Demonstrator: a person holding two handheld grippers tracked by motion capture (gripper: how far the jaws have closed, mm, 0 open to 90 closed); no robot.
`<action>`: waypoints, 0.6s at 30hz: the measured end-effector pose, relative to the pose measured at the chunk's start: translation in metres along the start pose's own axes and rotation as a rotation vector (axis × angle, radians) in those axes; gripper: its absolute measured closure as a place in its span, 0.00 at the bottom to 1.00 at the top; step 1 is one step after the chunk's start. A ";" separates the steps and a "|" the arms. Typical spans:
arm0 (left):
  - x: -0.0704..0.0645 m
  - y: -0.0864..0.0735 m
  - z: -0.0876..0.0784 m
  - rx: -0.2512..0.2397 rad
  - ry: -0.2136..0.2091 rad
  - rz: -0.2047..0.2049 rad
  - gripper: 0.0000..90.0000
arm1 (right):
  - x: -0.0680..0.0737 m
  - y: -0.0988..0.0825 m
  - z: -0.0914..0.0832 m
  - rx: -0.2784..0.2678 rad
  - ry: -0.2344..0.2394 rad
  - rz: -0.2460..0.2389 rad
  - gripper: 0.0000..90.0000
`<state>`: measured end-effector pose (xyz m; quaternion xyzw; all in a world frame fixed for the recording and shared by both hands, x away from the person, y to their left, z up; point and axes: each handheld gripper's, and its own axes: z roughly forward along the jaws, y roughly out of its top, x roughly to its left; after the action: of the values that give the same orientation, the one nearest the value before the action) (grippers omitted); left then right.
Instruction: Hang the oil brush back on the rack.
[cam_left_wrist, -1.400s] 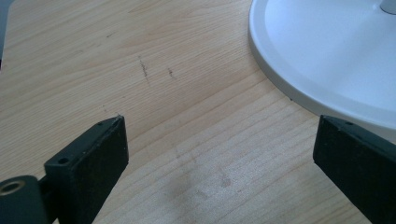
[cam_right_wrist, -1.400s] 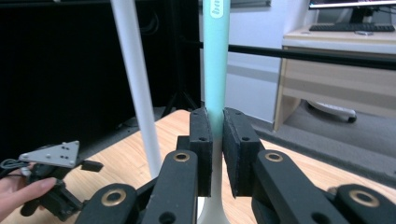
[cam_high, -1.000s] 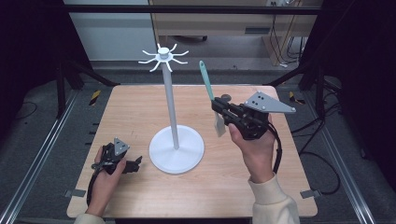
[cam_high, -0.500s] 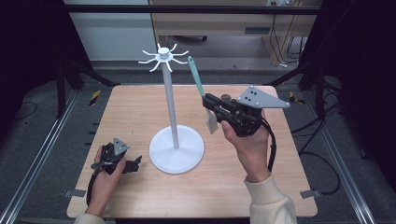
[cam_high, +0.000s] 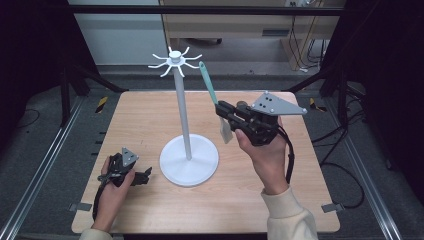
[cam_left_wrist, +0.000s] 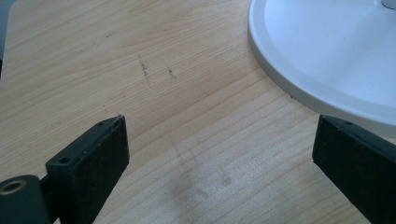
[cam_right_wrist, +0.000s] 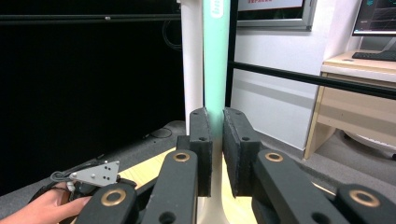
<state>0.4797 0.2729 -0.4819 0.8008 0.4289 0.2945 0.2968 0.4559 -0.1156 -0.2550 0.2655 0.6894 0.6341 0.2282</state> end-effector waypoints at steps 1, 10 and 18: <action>0.000 0.000 0.000 0.000 0.000 0.000 0.04 | 0.000 0.000 0.001 0.001 -0.001 0.000 0.92; 0.000 0.000 0.000 0.002 -0.001 0.000 0.04 | -0.001 -0.001 0.003 0.011 0.000 0.003 0.92; 0.000 0.000 0.000 0.002 -0.001 0.000 0.04 | -0.002 -0.004 0.009 0.022 0.008 0.013 0.92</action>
<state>0.4797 0.2727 -0.4821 0.8012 0.4289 0.2936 0.2965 0.4632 -0.1108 -0.2595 0.2697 0.6958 0.6289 0.2183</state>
